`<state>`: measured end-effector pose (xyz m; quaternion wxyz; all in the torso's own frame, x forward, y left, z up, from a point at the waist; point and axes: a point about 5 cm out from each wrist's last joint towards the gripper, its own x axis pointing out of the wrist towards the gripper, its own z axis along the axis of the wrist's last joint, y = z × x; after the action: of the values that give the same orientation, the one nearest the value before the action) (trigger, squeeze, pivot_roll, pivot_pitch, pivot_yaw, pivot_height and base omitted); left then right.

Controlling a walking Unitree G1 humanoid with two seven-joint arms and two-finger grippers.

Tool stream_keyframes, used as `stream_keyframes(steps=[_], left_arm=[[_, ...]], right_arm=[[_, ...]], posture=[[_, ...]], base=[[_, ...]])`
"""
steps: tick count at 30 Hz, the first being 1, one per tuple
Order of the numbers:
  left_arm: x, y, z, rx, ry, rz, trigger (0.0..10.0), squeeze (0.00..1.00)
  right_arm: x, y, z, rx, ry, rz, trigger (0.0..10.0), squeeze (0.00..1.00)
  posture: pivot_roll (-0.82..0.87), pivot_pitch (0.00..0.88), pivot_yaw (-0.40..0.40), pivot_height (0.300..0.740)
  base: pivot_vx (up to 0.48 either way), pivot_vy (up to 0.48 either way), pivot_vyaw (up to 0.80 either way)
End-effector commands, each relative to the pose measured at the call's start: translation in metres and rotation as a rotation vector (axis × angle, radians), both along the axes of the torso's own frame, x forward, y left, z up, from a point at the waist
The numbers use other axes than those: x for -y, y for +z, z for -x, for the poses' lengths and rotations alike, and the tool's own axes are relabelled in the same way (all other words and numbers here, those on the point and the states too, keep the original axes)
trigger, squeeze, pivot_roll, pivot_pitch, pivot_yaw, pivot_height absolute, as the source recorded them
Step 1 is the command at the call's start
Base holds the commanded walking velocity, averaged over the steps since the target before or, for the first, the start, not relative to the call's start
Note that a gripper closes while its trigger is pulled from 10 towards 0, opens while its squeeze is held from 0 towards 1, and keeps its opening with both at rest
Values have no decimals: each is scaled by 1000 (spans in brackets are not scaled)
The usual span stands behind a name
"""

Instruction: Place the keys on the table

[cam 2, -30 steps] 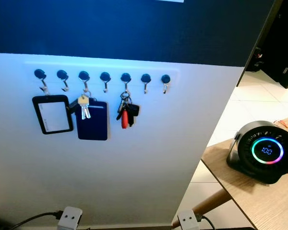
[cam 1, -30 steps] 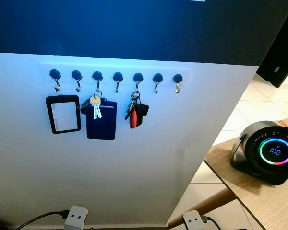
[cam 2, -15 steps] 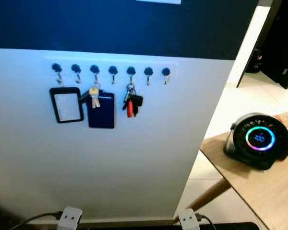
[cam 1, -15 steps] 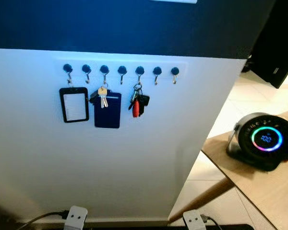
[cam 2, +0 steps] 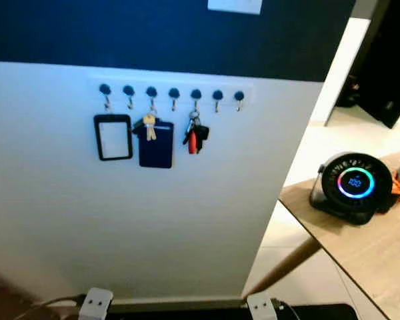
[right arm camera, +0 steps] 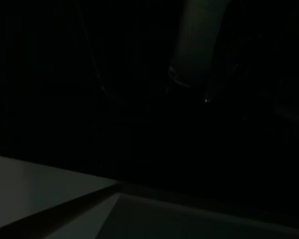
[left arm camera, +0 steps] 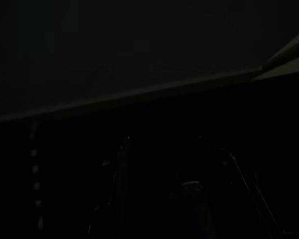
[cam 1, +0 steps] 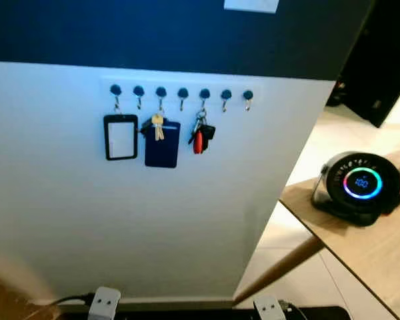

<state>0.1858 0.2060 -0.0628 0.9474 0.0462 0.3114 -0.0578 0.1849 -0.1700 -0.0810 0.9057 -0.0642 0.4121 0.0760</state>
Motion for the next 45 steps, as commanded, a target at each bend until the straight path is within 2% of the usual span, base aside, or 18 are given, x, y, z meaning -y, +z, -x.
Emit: stream_keyframes(steps=[1,13,25,34,45], left_arm=[[-3,0,2,-8,0,-10,10000,0],[-5,1,2,6,25,-17,10000,0],[-5,0,3,10,22,-24,10000,0],[-4,1,2,12,22,-24,10000,0],[-4,0,3,11,10,-25,10000,0]], right_arm=[[1,0,0,2,-19,-7,10000,0],[-1,1,-1,14,3,-7,10000,0],[-10,11,-20,87,38,-26,10000,0],[-10,12,-22,95,58,-5,10000,0],[-3,8,-12,70,16,-9,10000,0]], posture=[[130,59,-48,740],[132,60,-49,740],[132,56,-54,740],[132,43,-57,740],[131,40,-55,740]], base=[[0,0,0],[0,0,0],[0,0,0],[0,0,726],[0,0,564]])
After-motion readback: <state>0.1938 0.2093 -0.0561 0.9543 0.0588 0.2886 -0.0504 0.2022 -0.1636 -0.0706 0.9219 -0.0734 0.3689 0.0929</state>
